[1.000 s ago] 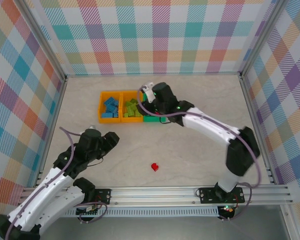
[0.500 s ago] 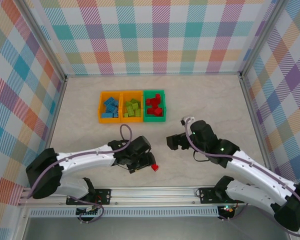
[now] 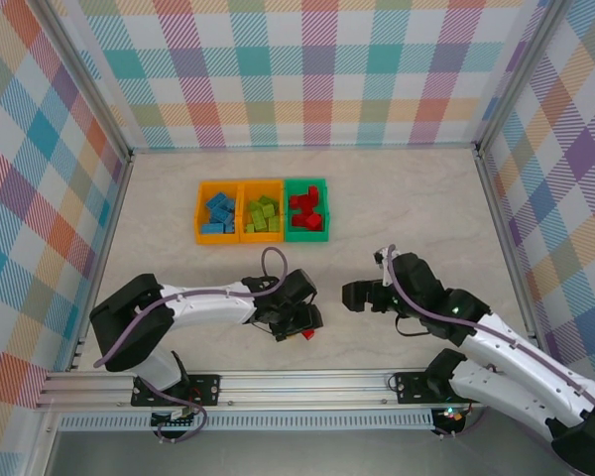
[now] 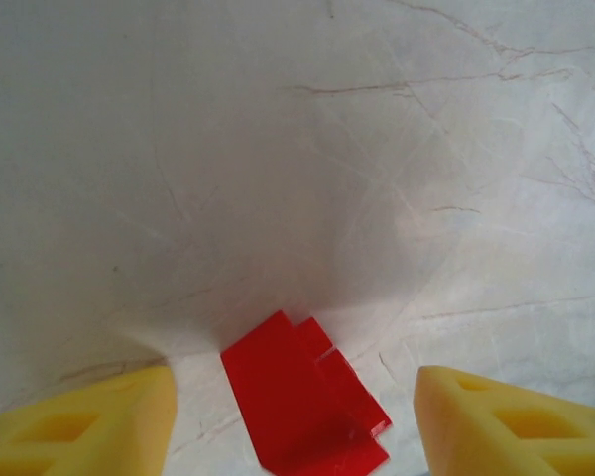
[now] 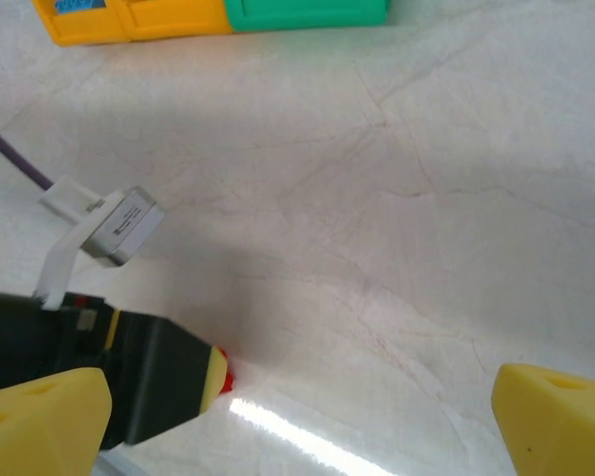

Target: Sort the legos into containers by color

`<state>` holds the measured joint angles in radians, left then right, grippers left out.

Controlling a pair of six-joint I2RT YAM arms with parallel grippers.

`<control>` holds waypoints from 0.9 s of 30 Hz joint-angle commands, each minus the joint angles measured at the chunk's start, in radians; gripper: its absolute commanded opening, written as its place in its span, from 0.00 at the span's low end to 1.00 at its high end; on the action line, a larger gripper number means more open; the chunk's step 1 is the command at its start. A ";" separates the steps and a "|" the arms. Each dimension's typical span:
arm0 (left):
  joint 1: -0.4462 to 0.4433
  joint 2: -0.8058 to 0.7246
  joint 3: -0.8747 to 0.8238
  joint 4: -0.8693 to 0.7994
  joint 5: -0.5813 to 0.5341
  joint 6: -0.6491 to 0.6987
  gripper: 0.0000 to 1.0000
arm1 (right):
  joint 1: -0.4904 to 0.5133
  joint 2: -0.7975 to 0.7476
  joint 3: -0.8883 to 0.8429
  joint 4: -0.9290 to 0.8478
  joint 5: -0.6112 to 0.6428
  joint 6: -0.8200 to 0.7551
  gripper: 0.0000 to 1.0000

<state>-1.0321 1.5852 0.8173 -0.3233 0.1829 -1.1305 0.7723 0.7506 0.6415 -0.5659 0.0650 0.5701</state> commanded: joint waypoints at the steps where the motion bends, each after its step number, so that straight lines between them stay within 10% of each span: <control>1: -0.003 0.030 0.004 0.019 0.025 -0.011 0.59 | -0.002 -0.006 -0.014 -0.143 -0.056 0.089 0.96; 15: -0.003 0.015 0.001 -0.025 -0.049 0.023 0.29 | 0.010 0.172 0.002 -0.091 -0.290 0.147 0.91; 27: 0.239 -0.013 0.350 -0.214 -0.198 0.281 0.19 | -0.016 0.150 0.107 0.075 -0.021 0.161 0.98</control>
<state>-0.8627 1.5810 1.0779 -0.4728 0.0586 -0.9508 0.7658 0.9325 0.7208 -0.5720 -0.0422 0.7254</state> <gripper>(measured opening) 0.250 0.978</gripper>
